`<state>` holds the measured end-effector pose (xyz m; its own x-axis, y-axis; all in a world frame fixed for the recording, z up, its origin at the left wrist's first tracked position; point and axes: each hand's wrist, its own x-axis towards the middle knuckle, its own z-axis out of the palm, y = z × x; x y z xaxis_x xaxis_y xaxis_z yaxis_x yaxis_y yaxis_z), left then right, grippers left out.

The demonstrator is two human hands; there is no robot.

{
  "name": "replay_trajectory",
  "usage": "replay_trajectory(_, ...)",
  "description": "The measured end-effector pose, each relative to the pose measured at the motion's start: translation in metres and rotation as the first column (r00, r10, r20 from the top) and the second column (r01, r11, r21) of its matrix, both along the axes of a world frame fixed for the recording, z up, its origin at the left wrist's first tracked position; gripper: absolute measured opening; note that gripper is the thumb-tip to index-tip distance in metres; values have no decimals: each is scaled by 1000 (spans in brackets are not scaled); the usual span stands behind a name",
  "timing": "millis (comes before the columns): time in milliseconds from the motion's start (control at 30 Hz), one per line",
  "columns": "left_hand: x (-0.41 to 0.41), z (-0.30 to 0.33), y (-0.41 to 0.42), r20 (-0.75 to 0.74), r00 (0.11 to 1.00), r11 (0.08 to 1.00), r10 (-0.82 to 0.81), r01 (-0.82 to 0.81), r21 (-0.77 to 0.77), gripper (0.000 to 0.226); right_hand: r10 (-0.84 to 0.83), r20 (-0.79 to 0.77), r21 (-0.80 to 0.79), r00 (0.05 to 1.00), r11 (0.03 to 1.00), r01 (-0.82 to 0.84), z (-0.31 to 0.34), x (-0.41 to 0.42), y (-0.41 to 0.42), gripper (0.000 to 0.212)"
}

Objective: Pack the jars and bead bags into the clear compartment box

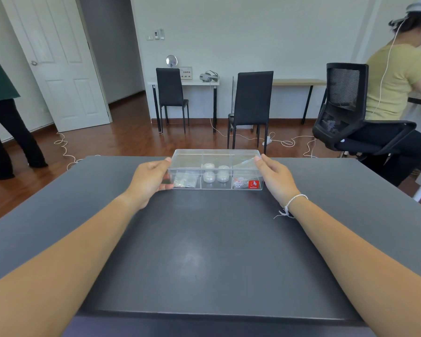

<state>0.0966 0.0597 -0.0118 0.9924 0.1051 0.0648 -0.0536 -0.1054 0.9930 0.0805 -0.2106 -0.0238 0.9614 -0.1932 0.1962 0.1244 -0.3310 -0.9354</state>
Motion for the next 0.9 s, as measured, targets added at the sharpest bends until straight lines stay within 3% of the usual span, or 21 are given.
replay_trajectory(133, -6, -10, 3, 99, 994, 995, -53, 45, 85, 26, 8, 2, -43, 1000, 999, -8, 1, -8, 1, 59)
replay_trajectory(367, -14, -15, 2, 172, 982, 944, -79, 18, 328, 59, -12, 24, -132, 1000, 991, 15, 1, -23, 0, 62)
replay_trajectory(533, -17, -13, 0, 200, 977, 928, -73, -7, 373, 57, -28, 10, -250, 1000, 968, 29, 2, -28, 3, 59)
replay_trajectory(900, -16, -20, 3, 256, 965, 877, -52, -78, 474, 57, -53, 22, -318, 998, 946, 58, -1, -32, 0, 66)
